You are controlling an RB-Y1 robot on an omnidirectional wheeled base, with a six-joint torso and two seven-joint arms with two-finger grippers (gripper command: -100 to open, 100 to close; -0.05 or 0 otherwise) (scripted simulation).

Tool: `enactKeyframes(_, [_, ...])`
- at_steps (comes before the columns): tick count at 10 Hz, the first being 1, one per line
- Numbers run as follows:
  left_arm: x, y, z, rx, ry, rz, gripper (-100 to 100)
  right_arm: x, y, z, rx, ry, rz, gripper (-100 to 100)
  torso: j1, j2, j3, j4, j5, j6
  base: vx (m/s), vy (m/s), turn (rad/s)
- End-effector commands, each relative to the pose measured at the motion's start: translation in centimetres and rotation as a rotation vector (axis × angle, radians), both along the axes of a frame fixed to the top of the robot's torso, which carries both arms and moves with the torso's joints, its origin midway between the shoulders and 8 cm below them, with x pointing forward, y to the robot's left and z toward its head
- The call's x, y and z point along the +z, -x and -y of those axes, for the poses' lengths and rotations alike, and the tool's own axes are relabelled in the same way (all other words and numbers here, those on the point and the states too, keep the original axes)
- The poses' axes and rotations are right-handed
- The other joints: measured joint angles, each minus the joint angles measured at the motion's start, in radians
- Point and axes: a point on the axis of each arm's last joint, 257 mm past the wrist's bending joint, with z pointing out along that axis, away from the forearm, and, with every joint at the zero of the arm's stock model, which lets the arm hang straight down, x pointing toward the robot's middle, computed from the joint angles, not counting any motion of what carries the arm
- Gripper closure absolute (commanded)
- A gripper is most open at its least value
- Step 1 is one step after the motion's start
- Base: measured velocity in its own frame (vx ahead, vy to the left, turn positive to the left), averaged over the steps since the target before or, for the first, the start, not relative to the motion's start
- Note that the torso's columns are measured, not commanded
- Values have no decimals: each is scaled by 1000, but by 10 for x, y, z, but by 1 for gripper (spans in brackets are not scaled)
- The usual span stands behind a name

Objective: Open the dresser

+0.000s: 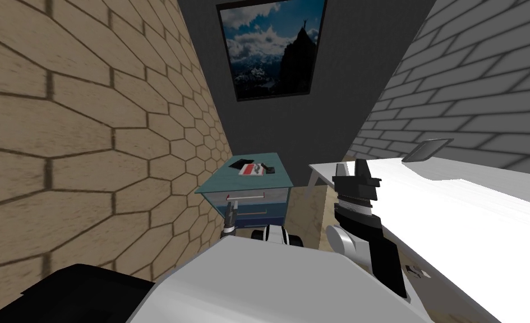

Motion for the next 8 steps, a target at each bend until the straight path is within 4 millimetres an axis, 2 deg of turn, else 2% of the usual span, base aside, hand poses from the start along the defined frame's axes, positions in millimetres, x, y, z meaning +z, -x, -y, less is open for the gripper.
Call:
enactKeyframes(1, [8,-20,-4,-4,-3,7,-100,0,0,0,0,0,0,0,2,-1,0,0,0,0,-70,-166,14])
enactKeyframes(3, [9,-31,3,-2,23,5,-100,0,0,0,0,0,0,0,8,-3,-2,-1,2,0,-58,-134,12])
enactKeyframes(4, [9,-28,1,-3,13,8,-100,0,0,0,0,0,0,0,10,-4,-3,-1,3,0,-19,-54,2])
enactKeyframes(5, [16,-44,-2,-6,13,5,-100,0,0,0,0,0,0,0,13,-5,-3,-2,3,-1,-33,-27,24])
enactKeyframes(8, [23,-59,-6,-9,11,5,-100,0,0,0,0,0,0,0,8,-3,-2,-1,2,0,-28,-21,10])
